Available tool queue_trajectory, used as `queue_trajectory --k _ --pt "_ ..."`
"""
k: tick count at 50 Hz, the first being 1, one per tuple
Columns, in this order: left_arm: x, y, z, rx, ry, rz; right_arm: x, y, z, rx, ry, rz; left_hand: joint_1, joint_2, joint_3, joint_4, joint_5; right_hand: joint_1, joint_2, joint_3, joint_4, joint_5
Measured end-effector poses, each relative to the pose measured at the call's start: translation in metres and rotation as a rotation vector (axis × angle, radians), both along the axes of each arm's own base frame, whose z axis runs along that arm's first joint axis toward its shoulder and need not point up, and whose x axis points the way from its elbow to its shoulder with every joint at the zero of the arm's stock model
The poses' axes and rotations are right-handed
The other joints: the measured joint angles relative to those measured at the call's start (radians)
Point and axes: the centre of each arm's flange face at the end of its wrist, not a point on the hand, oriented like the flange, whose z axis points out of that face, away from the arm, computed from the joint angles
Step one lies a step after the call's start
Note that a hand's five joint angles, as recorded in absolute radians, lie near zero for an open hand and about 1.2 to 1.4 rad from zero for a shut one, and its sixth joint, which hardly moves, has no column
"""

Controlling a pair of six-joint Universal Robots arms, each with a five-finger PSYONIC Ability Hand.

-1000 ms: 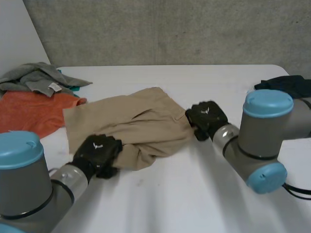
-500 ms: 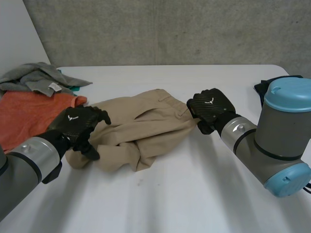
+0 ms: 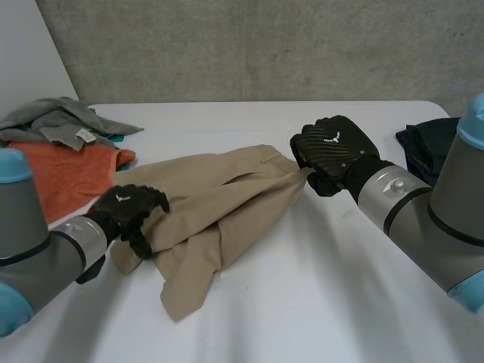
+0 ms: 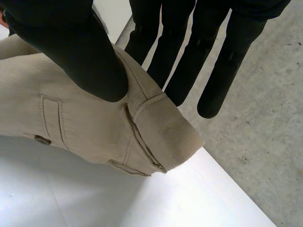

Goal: Fold the laundry.

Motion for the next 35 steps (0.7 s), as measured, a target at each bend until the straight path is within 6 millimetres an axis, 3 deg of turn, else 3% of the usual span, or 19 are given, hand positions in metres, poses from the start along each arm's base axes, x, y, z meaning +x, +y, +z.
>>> queue_trajectory --k 4,12,16,21,26,31,35 --pt "-0.003 -0.005 -0.012 0.022 -0.017 -0.004 0.000 0.001 -0.002 0.007 0.004 0.005 0.039 0.045 0.038 0.058 0.060 0.000 0.000 0.002 0.000 0.004" --pt "-0.008 -0.014 -0.020 0.017 -0.034 -0.001 -0.004 -0.007 -0.008 0.016 0.014 -0.023 0.698 0.741 0.724 0.756 0.741 0.000 0.000 0.002 0.000 0.004" --pt "-0.007 -0.021 -0.010 -0.027 -0.041 0.016 -0.008 -0.014 -0.005 0.007 0.012 -0.045 0.700 0.765 0.746 0.780 0.752 0.000 0.000 0.002 0.000 0.004" --pt "-0.002 -0.028 0.030 -0.151 -0.024 0.051 -0.013 -0.019 0.011 -0.027 -0.003 -0.063 0.700 0.766 0.747 0.783 0.752 0.000 0.000 0.002 0.000 0.004" --pt "0.002 -0.020 0.097 -0.339 0.043 0.067 -0.017 -0.017 0.048 -0.098 -0.041 -0.069 0.700 0.766 0.748 0.784 0.752 0.000 0.000 0.002 0.000 0.004" --pt "0.007 0.006 0.177 -0.552 0.159 0.062 -0.023 -0.007 0.100 -0.204 -0.098 -0.061 0.699 0.768 0.750 0.784 0.752 0.000 0.000 0.002 0.000 0.004" --pt "0.011 0.028 0.223 -0.656 0.233 0.047 -0.029 0.005 0.136 -0.282 -0.144 -0.049 0.699 0.769 0.750 0.784 0.752 0.000 0.000 0.002 0.000 0.004"
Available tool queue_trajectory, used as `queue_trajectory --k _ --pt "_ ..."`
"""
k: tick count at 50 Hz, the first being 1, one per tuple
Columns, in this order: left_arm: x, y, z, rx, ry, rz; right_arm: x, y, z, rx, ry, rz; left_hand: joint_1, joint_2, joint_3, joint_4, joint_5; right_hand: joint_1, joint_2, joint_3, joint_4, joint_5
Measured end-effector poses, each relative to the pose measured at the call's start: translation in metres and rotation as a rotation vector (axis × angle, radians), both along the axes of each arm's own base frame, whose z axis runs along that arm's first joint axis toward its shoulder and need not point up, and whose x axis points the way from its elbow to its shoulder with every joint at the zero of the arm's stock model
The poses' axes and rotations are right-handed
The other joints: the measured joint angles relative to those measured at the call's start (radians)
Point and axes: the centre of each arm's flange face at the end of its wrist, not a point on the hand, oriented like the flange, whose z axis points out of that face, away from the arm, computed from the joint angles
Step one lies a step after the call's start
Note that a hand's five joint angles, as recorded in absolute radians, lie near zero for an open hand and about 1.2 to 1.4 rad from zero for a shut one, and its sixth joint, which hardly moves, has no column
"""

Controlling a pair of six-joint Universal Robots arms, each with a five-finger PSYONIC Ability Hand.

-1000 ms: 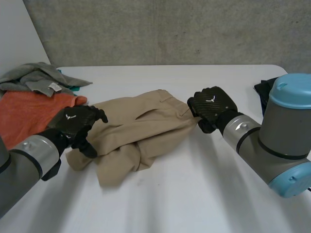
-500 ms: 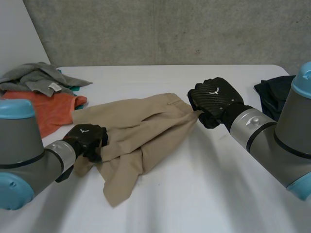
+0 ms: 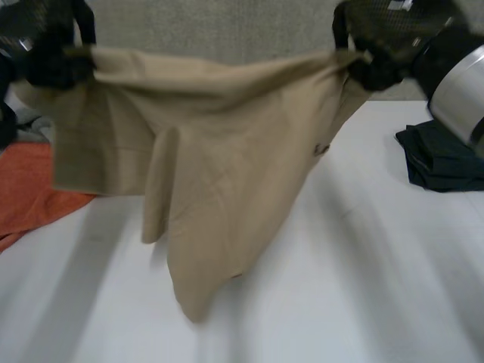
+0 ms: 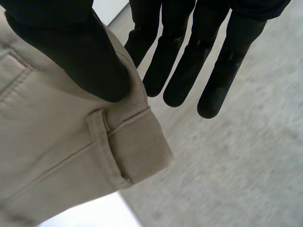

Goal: Fold the laundry.

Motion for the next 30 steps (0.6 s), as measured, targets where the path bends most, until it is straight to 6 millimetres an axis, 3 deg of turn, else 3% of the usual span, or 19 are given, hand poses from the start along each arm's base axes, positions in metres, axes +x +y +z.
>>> queue_trajectory --k 4,9,15,16,23,30 --pt "0.002 0.006 0.019 -0.030 0.024 -0.011 -0.004 0.009 0.021 -0.045 -0.031 0.008 0.000 0.000 0.000 0.000 0.000 0.000 0.000 0.000 0.000 0.000" --pt "-0.002 -0.006 0.011 0.028 0.015 -0.017 -0.006 0.008 0.021 -0.039 -0.037 0.009 0.000 0.000 0.000 0.000 0.000 0.000 0.000 0.000 0.000 0.000" --pt "-0.012 -0.026 -0.030 0.177 -0.025 -0.033 -0.004 -0.006 -0.009 0.043 0.008 0.002 0.000 0.000 0.000 0.000 0.000 0.000 0.000 0.000 0.000 0.002" --pt "-0.017 -0.033 -0.048 0.235 -0.044 -0.041 -0.002 -0.011 -0.024 0.080 0.031 0.002 0.000 0.000 0.000 0.000 0.000 0.000 0.000 0.000 0.000 0.003" --pt "-0.039 -0.063 -0.131 0.427 -0.122 -0.068 0.014 -0.032 -0.088 0.222 0.116 0.016 0.000 0.000 0.000 0.000 0.000 0.000 0.000 0.000 0.000 0.003" --pt "-0.056 -0.113 -0.192 0.416 -0.183 -0.028 0.043 -0.061 -0.146 0.292 0.122 -0.003 0.000 0.001 0.001 0.000 0.000 0.000 0.008 0.000 0.001 0.003"
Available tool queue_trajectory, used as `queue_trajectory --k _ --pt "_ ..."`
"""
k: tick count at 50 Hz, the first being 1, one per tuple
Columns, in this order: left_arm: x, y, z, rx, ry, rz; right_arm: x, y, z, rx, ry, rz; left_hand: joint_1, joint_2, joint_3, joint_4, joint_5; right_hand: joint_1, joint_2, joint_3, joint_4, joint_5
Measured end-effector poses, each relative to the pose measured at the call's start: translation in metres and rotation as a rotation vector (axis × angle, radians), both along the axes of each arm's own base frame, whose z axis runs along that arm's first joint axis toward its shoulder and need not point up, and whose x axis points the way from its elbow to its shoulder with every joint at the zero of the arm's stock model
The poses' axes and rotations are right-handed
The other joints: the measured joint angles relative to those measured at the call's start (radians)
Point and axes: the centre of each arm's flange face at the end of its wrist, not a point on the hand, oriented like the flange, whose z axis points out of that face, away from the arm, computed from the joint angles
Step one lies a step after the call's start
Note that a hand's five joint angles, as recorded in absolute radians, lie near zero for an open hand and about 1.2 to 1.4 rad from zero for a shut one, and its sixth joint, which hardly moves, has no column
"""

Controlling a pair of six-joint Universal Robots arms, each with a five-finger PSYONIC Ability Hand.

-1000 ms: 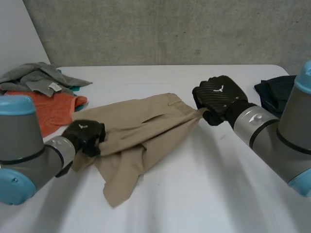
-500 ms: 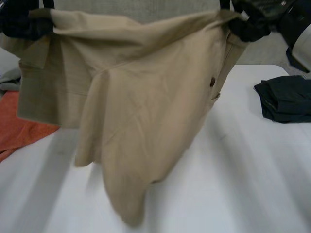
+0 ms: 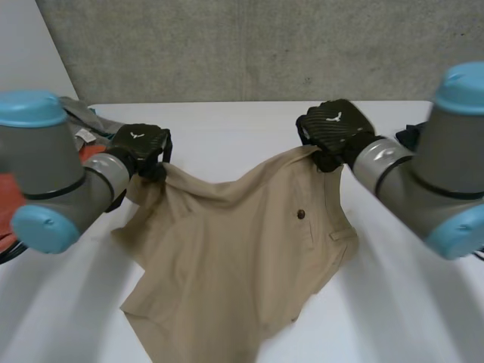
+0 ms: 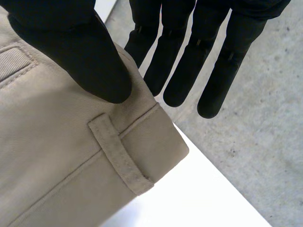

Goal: Fold the laundry.

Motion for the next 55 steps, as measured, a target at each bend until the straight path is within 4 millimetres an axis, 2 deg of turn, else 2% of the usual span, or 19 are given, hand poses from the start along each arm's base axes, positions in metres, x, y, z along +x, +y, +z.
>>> queue_trajectory --k 1,3,5,8,9,10,11,12,14,16,19,23,26,29,32,36,43,47,55 --pt "0.000 0.000 0.000 0.000 0.000 0.000 0.000 0.000 0.000 0.000 0.000 0.000 0.000 0.000 0.000 0.000 0.000 0.000 0.000 0.000 0.000 0.000" --pt "-0.001 -0.021 -0.006 -0.053 -0.014 0.040 0.011 -0.011 -0.014 -0.002 -0.033 -0.020 0.000 0.000 0.000 0.000 0.000 0.000 0.000 0.000 0.000 0.000" --pt "-0.001 -0.031 -0.007 -0.083 -0.018 0.064 0.018 -0.017 -0.022 -0.007 -0.057 -0.027 0.000 0.000 0.000 0.000 0.000 -0.002 -0.007 -0.004 -0.005 -0.004" --pt "-0.002 -0.050 -0.002 -0.154 -0.024 0.104 0.031 -0.025 -0.032 -0.022 -0.110 -0.030 0.000 0.000 0.000 0.000 0.000 -0.303 -0.365 -0.361 -0.364 -0.356" --pt "-0.002 -0.054 0.000 -0.172 -0.025 0.109 0.036 -0.027 -0.034 -0.031 -0.129 -0.027 0.000 0.000 0.000 0.000 0.000 -0.530 -0.591 -0.579 -0.562 -0.563" --pt "-0.003 -0.056 0.002 -0.187 -0.027 0.111 0.039 -0.028 -0.035 -0.037 -0.139 -0.025 -0.066 -0.094 -0.091 -0.079 -0.066 -0.651 -0.712 -0.697 -0.697 -0.706" --pt "-0.004 -0.059 0.005 -0.204 -0.028 0.109 0.042 -0.030 -0.036 -0.046 -0.150 -0.023 -0.229 -0.255 -0.248 -0.237 -0.213 -0.800 -0.858 -0.844 -0.848 -0.837" --pt "-0.005 -0.061 0.008 -0.221 -0.031 0.104 0.044 -0.030 -0.035 -0.052 -0.157 -0.022 -0.483 -0.485 -0.453 -0.466 -0.439 -0.859 -0.917 -0.908 -0.913 -0.898" --pt "-0.006 -0.061 0.012 -0.238 -0.035 0.095 0.048 -0.032 -0.032 -0.069 -0.169 -0.022 -0.649 -0.640 -0.610 -0.625 -0.596 -0.901 -0.975 -0.979 -0.981 -0.964" --pt "-0.008 -0.060 0.019 -0.256 -0.040 0.081 0.048 -0.033 -0.023 -0.093 -0.180 -0.032 -0.929 -0.920 -0.908 -0.928 -0.886 -0.901 -0.977 -0.984 -0.988 -0.965" --pt "-0.009 -0.052 0.029 -0.266 -0.049 0.070 0.040 -0.034 -0.004 -0.117 -0.184 -0.056 -0.956 -0.991 -0.980 -0.997 -0.950 -0.901 -0.977 -0.984 -0.988 -0.965" --pt "-0.008 -0.034 0.041 -0.253 -0.062 0.068 0.022 -0.032 0.022 -0.138 -0.176 -0.088 -0.956 -0.991 -0.980 -0.997 -0.950 -0.901 -0.977 -0.984 -0.988 -0.965" --pt "-0.005 -0.010 0.051 -0.214 -0.072 0.067 0.005 -0.026 0.040 -0.134 -0.143 -0.097 -0.956 -0.991 -0.980 -0.997 -0.950 -0.901 -0.977 -0.984 -0.988 -0.965" --pt "0.000 0.027 0.059 -0.135 -0.082 0.055 -0.014 -0.013 0.052 -0.105 -0.080 -0.091 -0.956 -0.991 -0.980 -0.997 -0.950 -0.900 -0.973 -0.980 -0.985 -0.963" --pt "0.007 0.074 0.061 -0.010 -0.085 0.032 -0.033 0.005 0.053 -0.031 0.005 -0.073 -0.956 -0.991 -0.980 -0.997 -0.950 -0.897 -0.945 -0.945 -0.957 -0.929" --pt "0.019 0.132 0.056 0.170 -0.053 0.004 -0.048 0.029 0.038 0.104 0.092 -0.046 -0.952 -0.989 -0.978 -0.995 -0.949 -0.897 -0.909 -0.911 -0.924 -0.895" --pt "0.038 0.196 0.037 0.409 0.065 0.006 -0.056 0.063 -0.004 0.286 0.150 0.025 -0.952 -0.989 -0.978 -0.995 -0.947 -0.897 -0.909 -0.910 -0.924 -0.892" --pt "0.046 0.210 0.025 0.483 0.109 0.041 -0.053 0.074 -0.026 0.297 0.142 0.062 -0.952 -0.989 -0.978 -0.995 -0.947 -0.847 -0.895 -0.893 -0.905 -0.875" --pt "0.053 0.207 0.001 0.539 0.114 0.118 -0.043 0.082 -0.057 0.248 0.101 0.087 -0.952 -0.989 -0.978 -0.995 -0.947 -0.758 -0.836 -0.820 -0.830 -0.802"
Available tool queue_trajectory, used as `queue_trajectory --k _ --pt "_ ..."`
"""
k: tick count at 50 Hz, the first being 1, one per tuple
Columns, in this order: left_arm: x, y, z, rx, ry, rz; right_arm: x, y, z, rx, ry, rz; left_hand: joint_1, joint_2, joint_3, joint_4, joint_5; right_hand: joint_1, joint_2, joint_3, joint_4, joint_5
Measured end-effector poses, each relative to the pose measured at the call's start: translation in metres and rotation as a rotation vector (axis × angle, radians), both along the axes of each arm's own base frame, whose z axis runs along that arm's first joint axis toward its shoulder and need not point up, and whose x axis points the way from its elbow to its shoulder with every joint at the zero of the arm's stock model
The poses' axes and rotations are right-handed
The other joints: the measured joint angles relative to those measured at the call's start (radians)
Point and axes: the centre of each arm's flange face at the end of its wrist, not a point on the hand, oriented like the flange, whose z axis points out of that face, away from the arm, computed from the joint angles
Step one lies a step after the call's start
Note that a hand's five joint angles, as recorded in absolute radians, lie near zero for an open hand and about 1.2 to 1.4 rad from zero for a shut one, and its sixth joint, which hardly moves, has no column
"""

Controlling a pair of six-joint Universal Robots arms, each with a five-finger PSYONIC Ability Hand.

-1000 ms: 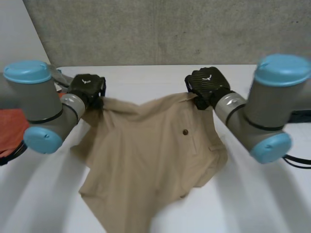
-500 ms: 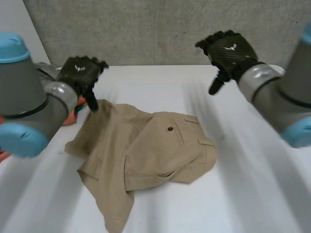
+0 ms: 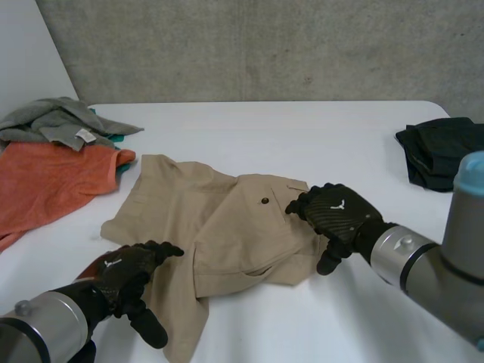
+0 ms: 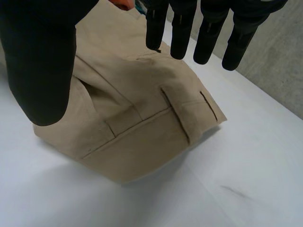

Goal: Fold the laundry.

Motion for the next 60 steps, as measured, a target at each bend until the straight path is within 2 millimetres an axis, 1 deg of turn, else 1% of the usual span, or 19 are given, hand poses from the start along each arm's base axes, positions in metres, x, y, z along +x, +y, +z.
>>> queue_trajectory --k 7,14,16,17,18,19,22,27,33,34,39,41,44,45,48,51,54,57,60 --pt "-0.007 -0.008 -0.022 0.061 -0.024 0.006 0.006 -0.002 -0.012 -0.020 -0.037 -0.021 0.000 0.000 0.000 0.000 0.000 0.131 0.144 0.125 0.130 0.125" --pt "-0.022 -0.016 -0.042 0.096 -0.045 0.008 0.011 -0.009 -0.022 -0.046 -0.057 -0.032 0.052 0.037 0.036 0.040 0.028 0.405 0.439 0.406 0.406 0.395" --pt "-0.026 -0.019 -0.046 0.093 -0.054 0.011 0.012 -0.011 -0.025 -0.051 -0.056 -0.032 0.262 0.229 0.227 0.219 0.199 0.542 0.587 0.563 0.564 0.551" --pt "-0.027 -0.020 -0.046 0.090 -0.056 0.013 0.013 -0.012 -0.026 -0.052 -0.055 -0.032 0.262 0.229 0.227 0.219 0.199 0.632 0.682 0.659 0.660 0.644" --pt "-0.029 -0.022 -0.047 0.083 -0.059 0.016 0.013 -0.013 -0.027 -0.054 -0.054 -0.032 0.583 0.554 0.535 0.558 0.535 0.716 0.757 0.739 0.735 0.714" --pt "-0.030 -0.023 -0.047 0.074 -0.062 0.021 0.013 -0.013 -0.027 -0.057 -0.052 -0.032 0.716 0.724 0.674 0.708 0.680 0.764 0.794 0.784 0.789 0.763" --pt "-0.032 -0.030 -0.042 0.031 -0.062 0.043 0.014 -0.016 -0.025 -0.071 -0.048 -0.033 0.943 0.950 0.924 0.953 0.917 0.765 0.803 0.814 0.823 0.778" --pt "-0.031 -0.043 -0.011 -0.093 -0.021 0.088 0.012 -0.021 -0.001 -0.127 -0.055 -0.041 0.951 0.985 0.962 0.998 0.940 0.765 0.821 0.815 0.824 0.778" --pt "-0.025 -0.051 0.047 -0.280 0.051 0.093 0.006 -0.027 0.055 -0.232 -0.081 -0.061 0.951 0.985 0.963 0.998 0.940 0.765 0.821 0.815 0.827 0.782" --pt "-0.022 -0.050 0.068 -0.347 0.072 0.080 0.002 -0.026 0.080 -0.272 -0.094 -0.068 0.951 0.985 0.963 0.998 0.940 0.765 0.821 0.816 0.827 0.783" --pt "-0.013 -0.038 0.134 -0.549 0.125 0.020 -0.010 -0.021 0.145 -0.382 -0.140 -0.085 0.951 0.985 0.963 0.998 0.940 0.765 0.822 0.817 0.828 0.786" --pt "-0.008 -0.027 0.170 -0.662 0.154 -0.006 -0.019 -0.016 0.187 -0.467 -0.187 -0.094 0.951 0.986 0.963 0.998 0.940 0.765 0.822 0.819 0.828 0.787" --pt "-0.003 -0.017 0.201 -0.762 0.180 -0.013 -0.026 -0.012 0.219 -0.539 -0.234 -0.101 0.951 0.987 0.970 0.998 0.940 0.765 0.822 0.819 0.828 0.789" --pt "0.001 -0.012 0.222 -0.830 0.196 -0.007 -0.032 -0.010 0.241 -0.589 -0.275 -0.105 0.951 0.987 0.975 0.998 0.940 0.765 0.822 0.819 0.828 0.793" --pt "0.007 -0.010 0.251 -0.914 0.212 0.018 -0.036 -0.014 0.263 -0.631 -0.337 -0.112 0.951 0.988 0.978 0.998 0.940 0.765 0.822 0.819 0.828 0.800" --pt "0.010 -0.018 0.265 -0.949 0.213 0.042 -0.037 -0.022 0.273 -0.638 -0.388 -0.115 0.951 0.989 0.978 0.998 0.940 0.765 0.822 0.819 0.828 0.800" --pt "0.005 -0.042 0.262 -0.923 0.193 0.056 -0.029 -0.036 0.267 -0.607 -0.418 -0.114 0.951 0.989 0.978 0.999 0.940 0.765 0.822 0.819 0.828 0.804" --pt "-0.004 -0.071 0.246 -0.871 0.163 0.052 -0.018 -0.056 0.246 -0.547 -0.421 -0.130 0.951 0.989 0.978 0.999 0.940 0.765 0.822 0.819 0.828 0.808" --pt "-0.019 -0.108 0.216 -0.811 0.120 0.035 -0.005 -0.080 0.212 -0.477 -0.404 -0.165 0.951 0.989 0.978 0.999 0.940 0.765 0.822 0.819 0.828 0.809"
